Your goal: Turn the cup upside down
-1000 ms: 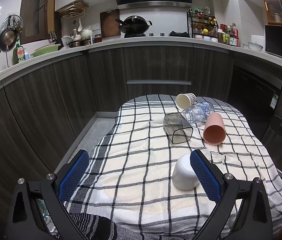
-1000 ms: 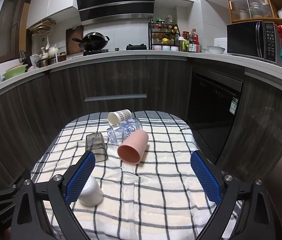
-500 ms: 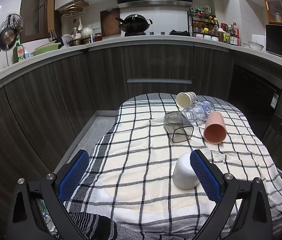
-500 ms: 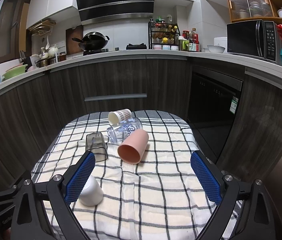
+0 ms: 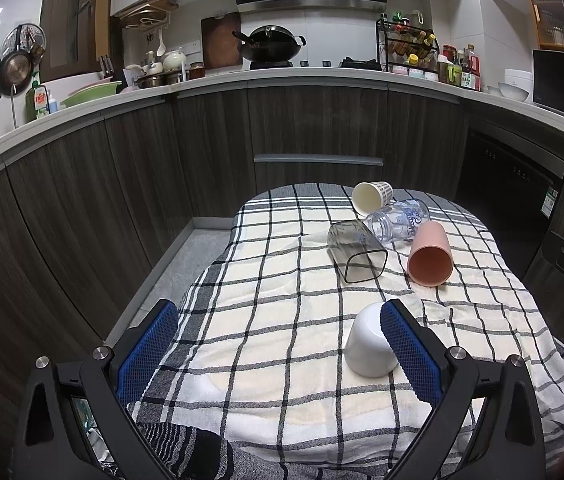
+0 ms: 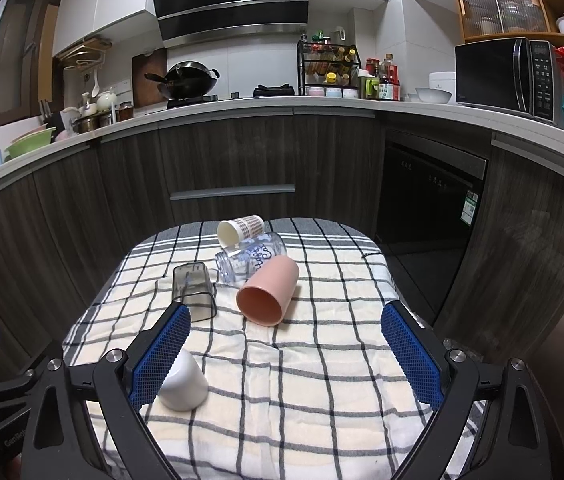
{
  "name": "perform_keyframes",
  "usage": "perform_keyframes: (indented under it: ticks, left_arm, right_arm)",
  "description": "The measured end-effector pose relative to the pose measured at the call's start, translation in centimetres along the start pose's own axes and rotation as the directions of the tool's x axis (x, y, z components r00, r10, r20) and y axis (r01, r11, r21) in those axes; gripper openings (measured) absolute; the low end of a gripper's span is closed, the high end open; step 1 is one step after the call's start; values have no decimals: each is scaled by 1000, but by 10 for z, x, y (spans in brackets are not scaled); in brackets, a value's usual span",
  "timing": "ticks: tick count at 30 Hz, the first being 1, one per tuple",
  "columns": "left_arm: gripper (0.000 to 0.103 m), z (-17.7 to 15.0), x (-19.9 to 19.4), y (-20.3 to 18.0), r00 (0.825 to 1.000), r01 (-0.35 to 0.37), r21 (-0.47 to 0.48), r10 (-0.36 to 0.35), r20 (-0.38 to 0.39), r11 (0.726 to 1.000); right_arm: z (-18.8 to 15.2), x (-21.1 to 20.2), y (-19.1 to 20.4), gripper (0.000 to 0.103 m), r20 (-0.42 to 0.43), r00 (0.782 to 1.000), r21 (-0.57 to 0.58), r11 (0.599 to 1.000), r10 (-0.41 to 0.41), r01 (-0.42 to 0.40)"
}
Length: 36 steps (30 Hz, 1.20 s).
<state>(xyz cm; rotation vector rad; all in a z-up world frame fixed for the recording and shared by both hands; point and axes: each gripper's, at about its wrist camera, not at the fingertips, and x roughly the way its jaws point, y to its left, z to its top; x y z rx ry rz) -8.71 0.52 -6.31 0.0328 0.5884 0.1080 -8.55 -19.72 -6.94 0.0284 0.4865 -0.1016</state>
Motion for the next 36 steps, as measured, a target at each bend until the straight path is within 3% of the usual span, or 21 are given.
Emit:
perform_keyframes:
  ticks: [36]
  left_arm:
    - [103,3,-5,2,1000,22,-22,-22,13,1000]
  right_arm:
    - [-3,3,3,96,-8,1000,1,1000,5,-5]
